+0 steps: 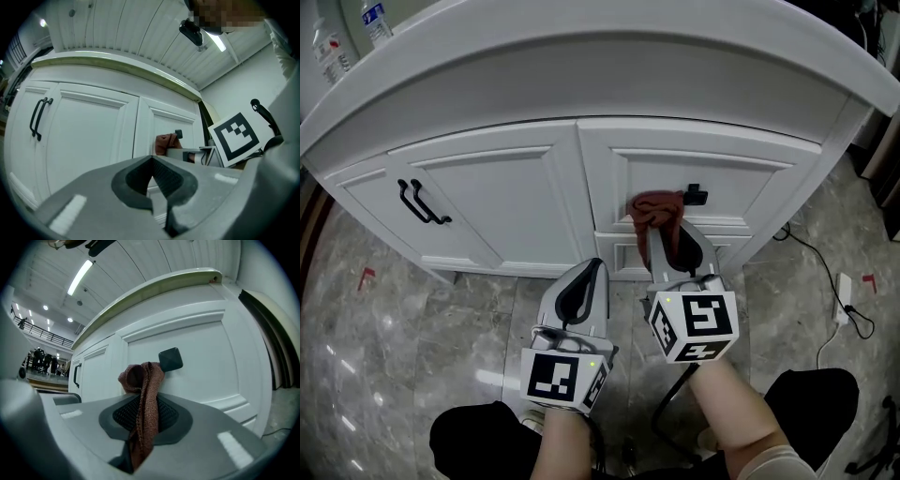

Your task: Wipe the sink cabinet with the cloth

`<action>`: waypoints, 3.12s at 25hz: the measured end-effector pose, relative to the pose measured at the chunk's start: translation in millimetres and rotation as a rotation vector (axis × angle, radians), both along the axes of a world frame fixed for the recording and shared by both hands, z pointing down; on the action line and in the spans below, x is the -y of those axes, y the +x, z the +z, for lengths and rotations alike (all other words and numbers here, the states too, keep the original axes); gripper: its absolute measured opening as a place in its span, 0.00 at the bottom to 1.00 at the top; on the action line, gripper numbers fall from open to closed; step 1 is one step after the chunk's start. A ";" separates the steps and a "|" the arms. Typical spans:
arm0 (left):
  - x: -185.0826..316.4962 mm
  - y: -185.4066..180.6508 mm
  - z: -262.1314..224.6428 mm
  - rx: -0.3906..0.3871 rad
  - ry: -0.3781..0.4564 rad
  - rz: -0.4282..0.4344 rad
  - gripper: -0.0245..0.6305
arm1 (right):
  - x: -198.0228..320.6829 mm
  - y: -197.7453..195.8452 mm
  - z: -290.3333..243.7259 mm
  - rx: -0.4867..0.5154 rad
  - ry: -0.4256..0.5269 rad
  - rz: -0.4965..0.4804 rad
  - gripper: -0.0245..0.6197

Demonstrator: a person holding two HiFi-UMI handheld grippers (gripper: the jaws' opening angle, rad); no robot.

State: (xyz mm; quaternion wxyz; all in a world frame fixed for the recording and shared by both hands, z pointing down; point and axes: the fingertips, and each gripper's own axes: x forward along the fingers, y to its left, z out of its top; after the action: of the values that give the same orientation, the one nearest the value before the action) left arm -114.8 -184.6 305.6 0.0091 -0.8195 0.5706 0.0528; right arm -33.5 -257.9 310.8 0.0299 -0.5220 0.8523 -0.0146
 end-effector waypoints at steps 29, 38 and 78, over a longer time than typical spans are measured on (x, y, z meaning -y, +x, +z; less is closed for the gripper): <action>11.8 87.0 13.8 0.027 -0.026 0.109 0.04 | -1.3 167.3 6.2 0.052 -0.032 0.272 0.17; 8.1 59.9 25.6 0.025 -0.030 0.078 0.04 | -15.8 112.9 36.0 0.060 -0.061 0.169 0.17; 8.6 14.5 84.6 -0.018 -0.109 0.035 0.04 | 4.7 12.6 125.6 -0.026 -0.175 -0.049 0.17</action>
State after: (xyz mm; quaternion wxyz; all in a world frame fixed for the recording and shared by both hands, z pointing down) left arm -100.3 -193.3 390.3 -0.0417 -0.8282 0.5582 0.0292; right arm -20.9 -262.6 436.4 -0.0275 -0.5016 0.8607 -0.0831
